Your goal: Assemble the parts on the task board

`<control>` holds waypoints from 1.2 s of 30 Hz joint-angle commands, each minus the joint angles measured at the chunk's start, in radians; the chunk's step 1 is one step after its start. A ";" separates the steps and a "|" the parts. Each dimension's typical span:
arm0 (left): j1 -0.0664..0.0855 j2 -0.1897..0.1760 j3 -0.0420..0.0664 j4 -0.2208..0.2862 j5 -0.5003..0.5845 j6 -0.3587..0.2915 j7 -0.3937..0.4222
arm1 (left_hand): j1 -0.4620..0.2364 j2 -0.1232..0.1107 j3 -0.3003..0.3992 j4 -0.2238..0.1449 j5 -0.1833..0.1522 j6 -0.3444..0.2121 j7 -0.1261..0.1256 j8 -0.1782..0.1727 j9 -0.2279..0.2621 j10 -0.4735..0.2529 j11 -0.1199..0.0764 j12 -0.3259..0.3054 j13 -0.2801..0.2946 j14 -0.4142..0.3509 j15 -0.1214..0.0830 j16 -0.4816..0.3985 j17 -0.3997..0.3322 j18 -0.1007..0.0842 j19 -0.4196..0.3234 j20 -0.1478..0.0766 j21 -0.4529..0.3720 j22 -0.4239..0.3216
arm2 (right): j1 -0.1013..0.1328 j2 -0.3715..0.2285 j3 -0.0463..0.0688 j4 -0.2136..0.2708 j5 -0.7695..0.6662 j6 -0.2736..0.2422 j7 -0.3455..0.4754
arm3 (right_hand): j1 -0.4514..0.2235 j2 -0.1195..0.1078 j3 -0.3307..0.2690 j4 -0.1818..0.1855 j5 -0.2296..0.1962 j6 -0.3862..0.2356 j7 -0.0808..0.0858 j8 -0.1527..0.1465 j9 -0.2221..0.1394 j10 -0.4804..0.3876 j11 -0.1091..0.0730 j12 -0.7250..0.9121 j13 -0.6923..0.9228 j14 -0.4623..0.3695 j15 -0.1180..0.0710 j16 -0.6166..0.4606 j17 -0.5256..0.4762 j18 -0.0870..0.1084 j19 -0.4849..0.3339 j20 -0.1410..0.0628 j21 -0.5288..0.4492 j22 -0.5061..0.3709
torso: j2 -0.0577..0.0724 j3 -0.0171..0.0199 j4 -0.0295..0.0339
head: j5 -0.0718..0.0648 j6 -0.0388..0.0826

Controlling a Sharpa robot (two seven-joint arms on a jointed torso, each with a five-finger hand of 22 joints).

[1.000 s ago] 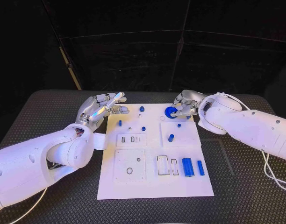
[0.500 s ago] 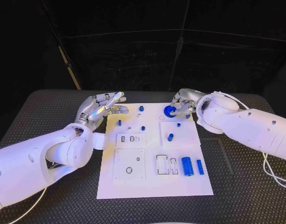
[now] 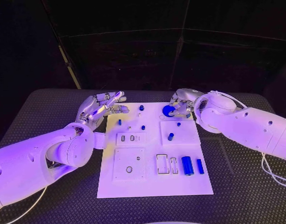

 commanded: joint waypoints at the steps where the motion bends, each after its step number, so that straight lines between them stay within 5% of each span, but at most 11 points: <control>1: 0.001 0.001 0.001 0.001 -0.005 0.015 0.001 | -0.002 0.005 -0.003 -0.001 0.003 -0.007 0.014 -0.002 -0.001 -0.008 0.001 -0.006 -0.001 -0.005 0.005 -0.004 0.002 0.004 0.002 0.005 0.000 -0.001 | 0.001 0.004 -0.001 -0.005 -0.021 0.039 -0.007 | -0.008 -0.003 0.002 0.000 0.011 -0.005 0.002 -0.006 0.000 -0.002 0.002 -0.003 0.077 0.090 -0.001 0.002 0.187 -0.006 0.003 0.002 0.006 0.001 | 0.001 0.0001 0.0002 | 0.001 -0.001; 9: 0.001 0.002 0.001 0.000 -0.005 0.016 -0.001 | -0.002 0.006 -0.003 -0.001 0.003 -0.008 0.014 -0.003 -0.002 -0.010 0.002 -0.007 -0.001 -0.005 0.005 -0.005 0.002 0.004 0.002 0.006 -0.001 -0.001 | 0.000 0.013 -0.001 -0.016 -0.022 0.054 -0.013 | -0.018 -0.005 0.026 0.000 0.099 0.003 0.002 -0.013 0.001 -0.001 0.002 -0.003 0.083 0.090 -0.002 0.002 0.185 -0.006 0.002 0.002 0.008 0.002 | 0.000 -0.0004 0.0000 | 0.002 -0.002; 15: 0.001 0.001 0.001 0.000 -0.005 0.016 -0.003 | -0.002 0.006 -0.003 -0.001 0.003 -0.008 0.014 -0.003 -0.002 -0.010 0.002 -0.007 -0.001 -0.005 0.005 -0.005 0.002 0.004 0.002 0.006 -0.001 -0.001 | 0.000 0.013 -0.001 -0.014 -0.019 0.015 -0.009 | -0.015 0.019 0.062 0.001 0.138 0.031 -0.004 -0.011 0.002 0.008 -0.004 0.006 0.096 0.090 -0.006 0.002 0.187 -0.006 0.004 -0.001 0.011 0.006 | 0.000 0.0003 -0.0004 | 0.002 0.000; 23: 0.001 0.001 0.001 -0.001 -0.005 0.017 -0.005 | -0.003 0.007 -0.003 -0.001 0.003 -0.011 0.015 -0.004 -0.002 -0.012 0.002 -0.007 -0.001 -0.005 0.006 -0.005 0.003 0.004 0.002 0.006 -0.001 -0.001 | 0.000 0.004 -0.001 0.022 -0.006 -0.092 0.012 | -0.005 0.035 0.114 -0.010 0.161 0.065 -0.013 -0.016 0.001 0.019 -0.013 0.015 0.112 0.091 -0.014 0.004 0.191 -0.009 0.015 -0.008 0.021 0.026 | 0.000 0.0002 -0.0008 | 0.003 0.003; 29: 0.001 0.000 0.001 -0.005 -0.005 0.017 -0.005 | -0.003 0.008 -0.003 0.000 0.004 -0.011 0.015 -0.005 -0.002 -0.014 0.002 -0.007 -0.001 -0.005 0.006 -0.006 0.004 0.004 0.002 0.006 -0.001 -0.002 | 0.000 -0.005 -0.001 0.107 -0.028 -0.175 0.001 | -0.022 0.024 0.138 -0.010 0.146 0.079 -0.016 -0.026 0.000 0.028 -0.015 0.024 0.124 0.092 -0.016 0.005 0.194 -0.014 0.028 -0.011 0.034 0.049 | -0.001 -0.0002 0.0005 | 0.004 0.004; 36: 0.001 0.001 0.001 -0.008 -0.005 0.017 -0.004 | -0.003 0.008 -0.003 0.000 0.004 -0.011 0.015 -0.005 -0.002 -0.014 0.002 -0.007 -0.001 -0.005 0.006 -0.006 0.004 0.004 0.002 0.006 -0.001 -0.002 | 0.000 0.030 -0.001 0.163 -0.075 -0.180 -0.023 | -0.037 0.017 0.155 -0.010 0.116 0.086 -0.016 -0.038 0.000 0.029 -0.015 0.024 0.126 0.092 -0.016 0.005 0.195 -0.015 0.031 -0.012 0.037 0.055 | 0.000 -0.0004 0.0005 | 0.009 0.004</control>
